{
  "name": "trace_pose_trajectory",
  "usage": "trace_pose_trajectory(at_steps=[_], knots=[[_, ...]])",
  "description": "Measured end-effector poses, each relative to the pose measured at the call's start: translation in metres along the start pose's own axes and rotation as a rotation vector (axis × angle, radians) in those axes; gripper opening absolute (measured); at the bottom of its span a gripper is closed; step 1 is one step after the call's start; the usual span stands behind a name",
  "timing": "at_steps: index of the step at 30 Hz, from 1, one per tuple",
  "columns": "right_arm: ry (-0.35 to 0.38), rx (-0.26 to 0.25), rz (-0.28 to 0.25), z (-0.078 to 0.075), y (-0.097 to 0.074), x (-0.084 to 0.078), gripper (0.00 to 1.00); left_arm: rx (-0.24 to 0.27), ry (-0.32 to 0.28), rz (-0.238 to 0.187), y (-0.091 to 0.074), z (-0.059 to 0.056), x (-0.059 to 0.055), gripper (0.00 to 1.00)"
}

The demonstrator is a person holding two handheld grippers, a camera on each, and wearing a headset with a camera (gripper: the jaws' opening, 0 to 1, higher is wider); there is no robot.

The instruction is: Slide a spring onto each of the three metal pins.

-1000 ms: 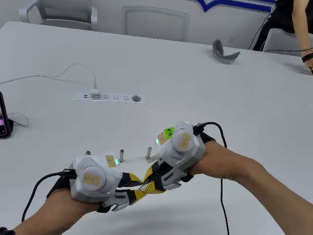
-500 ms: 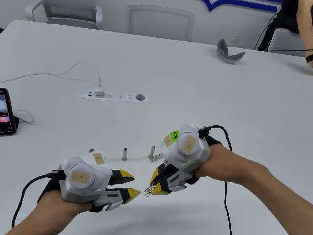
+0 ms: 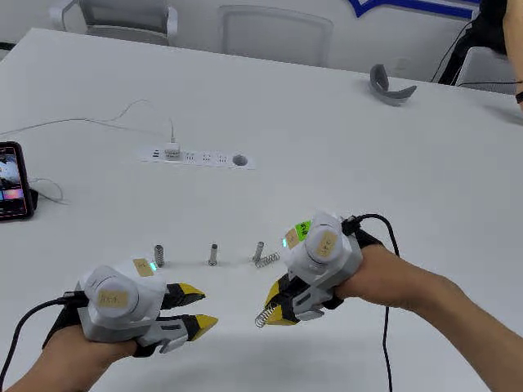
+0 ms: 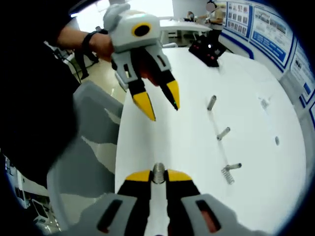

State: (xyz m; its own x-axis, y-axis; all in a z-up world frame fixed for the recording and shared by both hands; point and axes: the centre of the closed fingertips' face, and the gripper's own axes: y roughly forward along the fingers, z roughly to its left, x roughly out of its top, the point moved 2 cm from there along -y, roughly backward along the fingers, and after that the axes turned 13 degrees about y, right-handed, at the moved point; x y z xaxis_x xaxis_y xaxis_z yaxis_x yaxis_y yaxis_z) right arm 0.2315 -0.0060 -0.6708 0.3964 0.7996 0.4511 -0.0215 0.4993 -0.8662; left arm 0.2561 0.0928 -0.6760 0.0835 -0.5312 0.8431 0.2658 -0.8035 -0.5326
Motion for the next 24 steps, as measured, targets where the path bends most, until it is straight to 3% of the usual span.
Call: trace_pose_trajectory(at_steps=[16,24], knots=[[-0.010,-0.028,0.015,-0.027,0.008,0.006,0.12,0.129,-0.081,0.023,-0.019,0.033,-0.022,0.36],[-0.016,-0.047,0.020,-0.045,0.014,0.015,0.12,0.173,-0.118,0.029,-0.028,0.042,-0.030,0.41]])
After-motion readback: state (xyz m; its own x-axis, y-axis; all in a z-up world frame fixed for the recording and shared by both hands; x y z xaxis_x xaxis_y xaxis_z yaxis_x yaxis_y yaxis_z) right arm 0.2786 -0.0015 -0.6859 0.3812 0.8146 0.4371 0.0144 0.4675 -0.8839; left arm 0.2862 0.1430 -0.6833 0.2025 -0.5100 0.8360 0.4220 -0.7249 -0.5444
